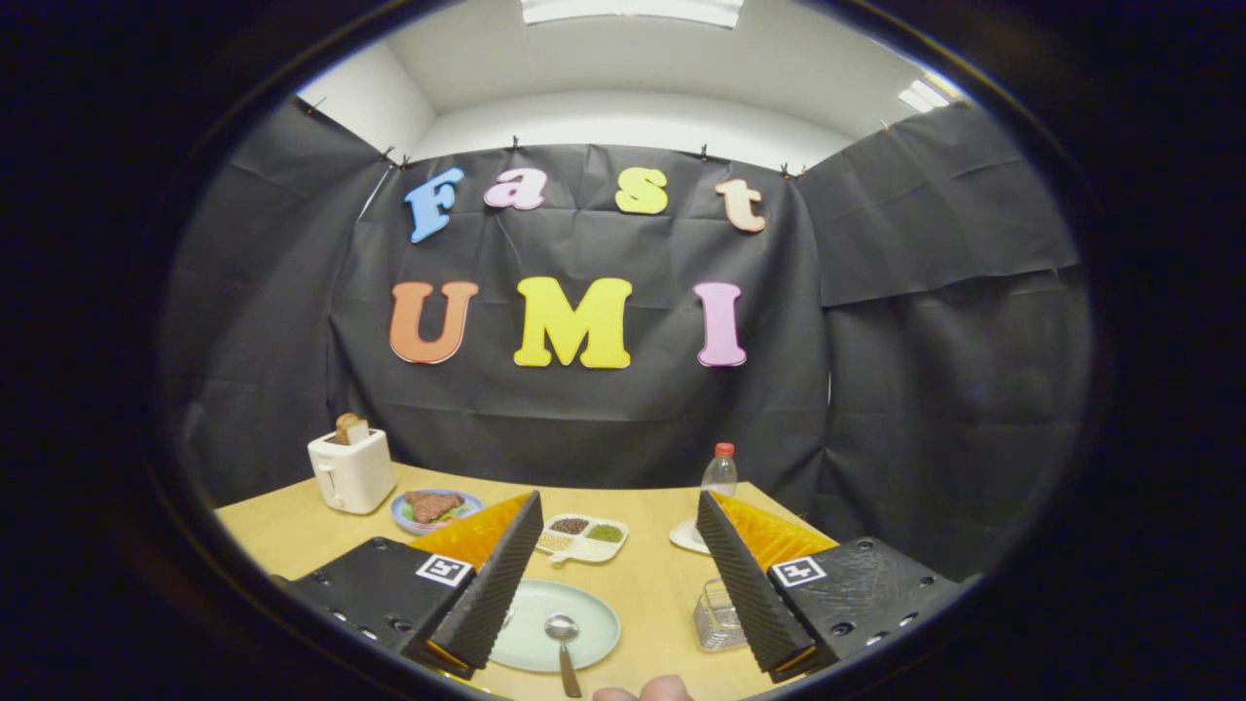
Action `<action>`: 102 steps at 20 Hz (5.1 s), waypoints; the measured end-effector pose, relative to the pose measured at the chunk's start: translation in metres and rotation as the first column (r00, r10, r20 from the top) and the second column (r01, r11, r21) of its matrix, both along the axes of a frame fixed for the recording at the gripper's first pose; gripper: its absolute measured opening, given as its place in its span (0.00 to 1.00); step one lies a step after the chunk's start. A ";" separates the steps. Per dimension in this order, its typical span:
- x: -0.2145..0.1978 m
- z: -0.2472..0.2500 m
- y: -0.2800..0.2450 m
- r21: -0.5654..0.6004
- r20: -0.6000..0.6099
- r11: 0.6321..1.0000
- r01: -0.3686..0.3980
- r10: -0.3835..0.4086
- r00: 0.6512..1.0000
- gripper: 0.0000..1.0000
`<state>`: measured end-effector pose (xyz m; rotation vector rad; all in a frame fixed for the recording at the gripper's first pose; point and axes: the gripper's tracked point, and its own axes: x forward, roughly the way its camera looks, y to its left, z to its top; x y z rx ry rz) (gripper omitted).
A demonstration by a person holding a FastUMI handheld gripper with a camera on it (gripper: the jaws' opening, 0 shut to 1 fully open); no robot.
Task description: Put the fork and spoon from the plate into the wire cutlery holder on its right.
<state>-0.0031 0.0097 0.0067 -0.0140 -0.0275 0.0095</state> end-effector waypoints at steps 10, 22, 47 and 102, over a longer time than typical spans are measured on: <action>0.007 -0.011 -0.001 0.014 -0.033 1.000 -0.006 0.006 0.999 0.95; 0.009 -0.069 0.019 -0.052 -0.291 0.995 -0.091 0.072 0.954 0.96; -0.022 -0.236 0.030 0.055 -0.920 0.992 -0.110 0.093 0.382 0.78; -0.003 -0.110 -0.144 0.132 -0.908 0.976 0.174 0.048 0.416 0.47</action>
